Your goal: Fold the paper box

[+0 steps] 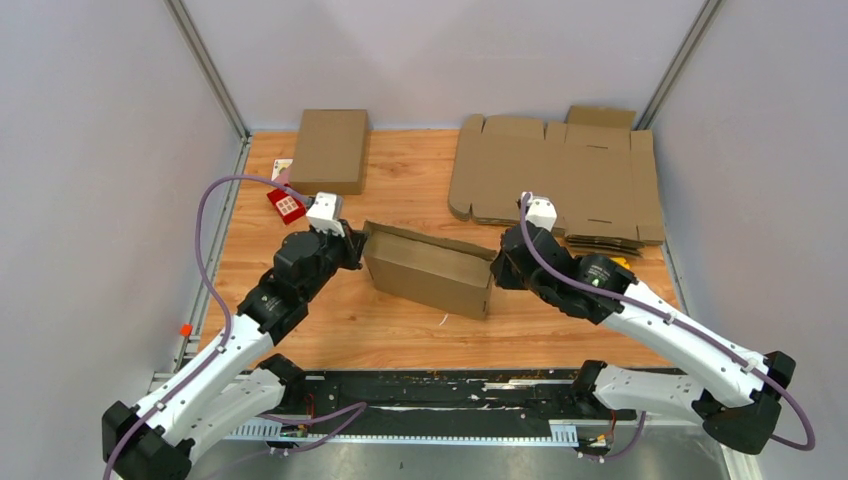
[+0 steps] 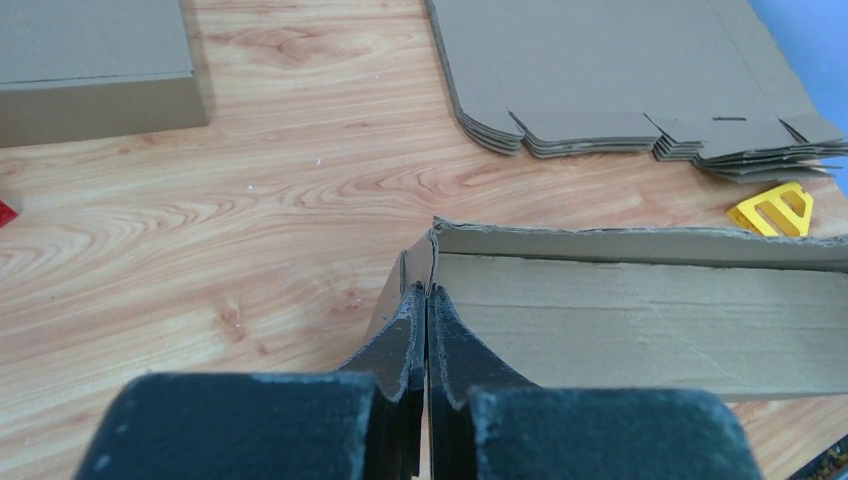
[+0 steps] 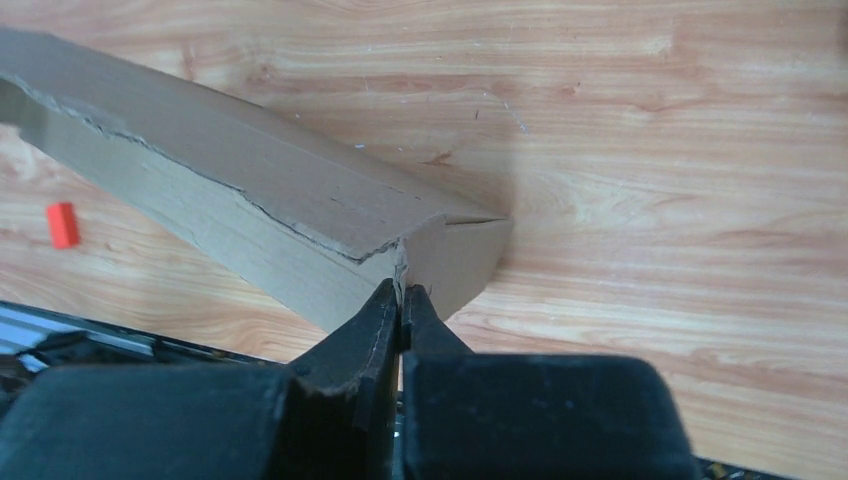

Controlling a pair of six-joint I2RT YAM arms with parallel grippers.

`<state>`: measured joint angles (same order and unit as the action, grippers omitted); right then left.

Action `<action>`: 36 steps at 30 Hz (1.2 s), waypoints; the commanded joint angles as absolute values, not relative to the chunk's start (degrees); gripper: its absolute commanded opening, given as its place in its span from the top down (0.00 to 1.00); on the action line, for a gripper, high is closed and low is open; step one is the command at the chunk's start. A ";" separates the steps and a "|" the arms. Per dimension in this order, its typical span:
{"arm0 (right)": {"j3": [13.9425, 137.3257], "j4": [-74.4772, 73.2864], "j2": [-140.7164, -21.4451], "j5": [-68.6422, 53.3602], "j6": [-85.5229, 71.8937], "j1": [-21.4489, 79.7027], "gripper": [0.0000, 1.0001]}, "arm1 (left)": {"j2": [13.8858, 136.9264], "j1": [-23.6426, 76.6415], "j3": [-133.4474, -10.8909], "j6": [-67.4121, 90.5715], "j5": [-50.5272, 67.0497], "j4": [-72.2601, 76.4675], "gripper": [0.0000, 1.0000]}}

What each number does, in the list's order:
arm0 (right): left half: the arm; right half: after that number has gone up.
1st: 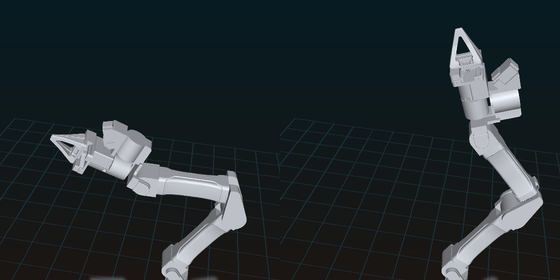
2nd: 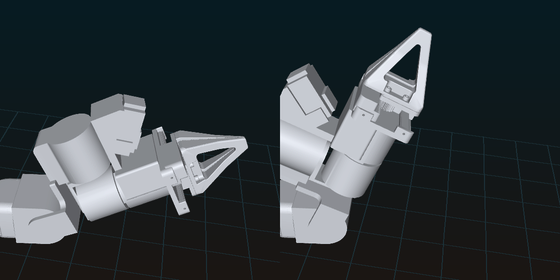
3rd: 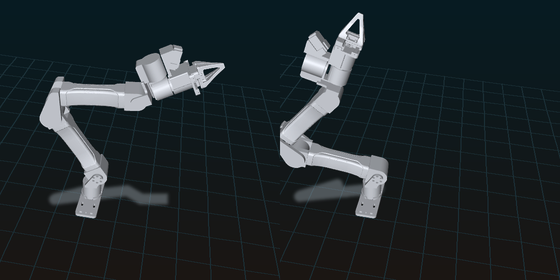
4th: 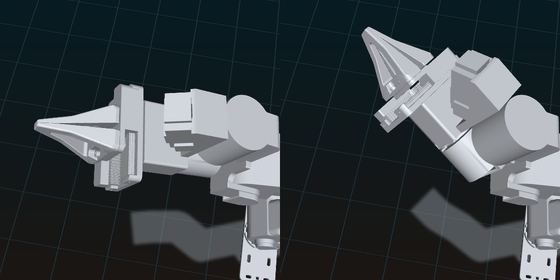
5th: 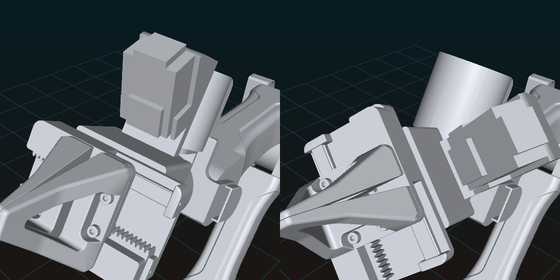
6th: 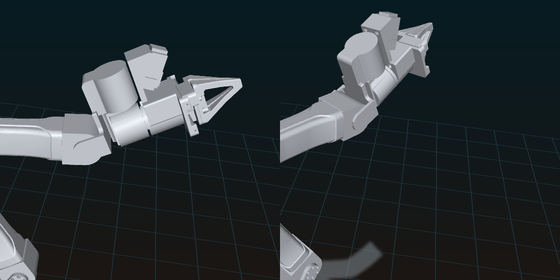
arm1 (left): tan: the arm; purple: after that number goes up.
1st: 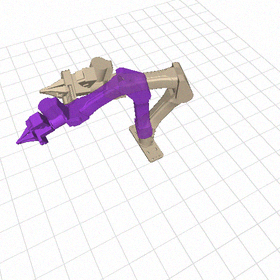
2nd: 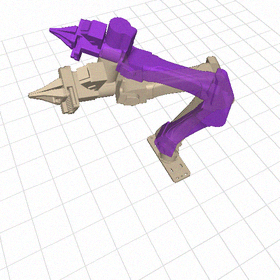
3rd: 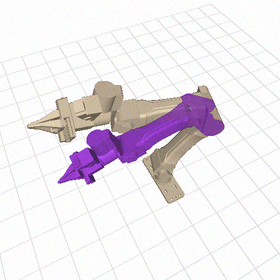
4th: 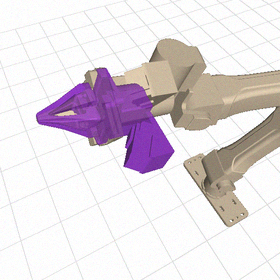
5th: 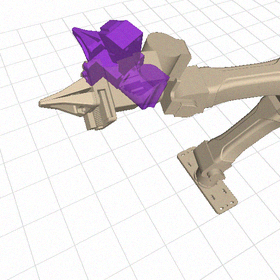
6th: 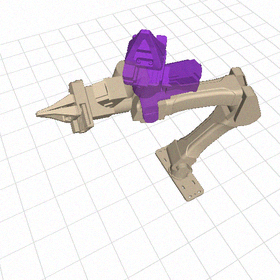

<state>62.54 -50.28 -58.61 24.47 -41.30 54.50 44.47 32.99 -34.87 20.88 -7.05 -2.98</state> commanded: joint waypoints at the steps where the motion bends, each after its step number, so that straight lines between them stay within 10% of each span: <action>1: 68.72 -54.21 -61.30 25.39 -54.85 53.89 1.00 | 44.48 34.37 -36.34 20.97 -7.65 -2.44 1.00; 36: 62.46 -56.76 -61.05 20.79 -57.91 50.88 1.00 | 44.00 36.09 -36.84 19.25 -11.16 -4.00 1.00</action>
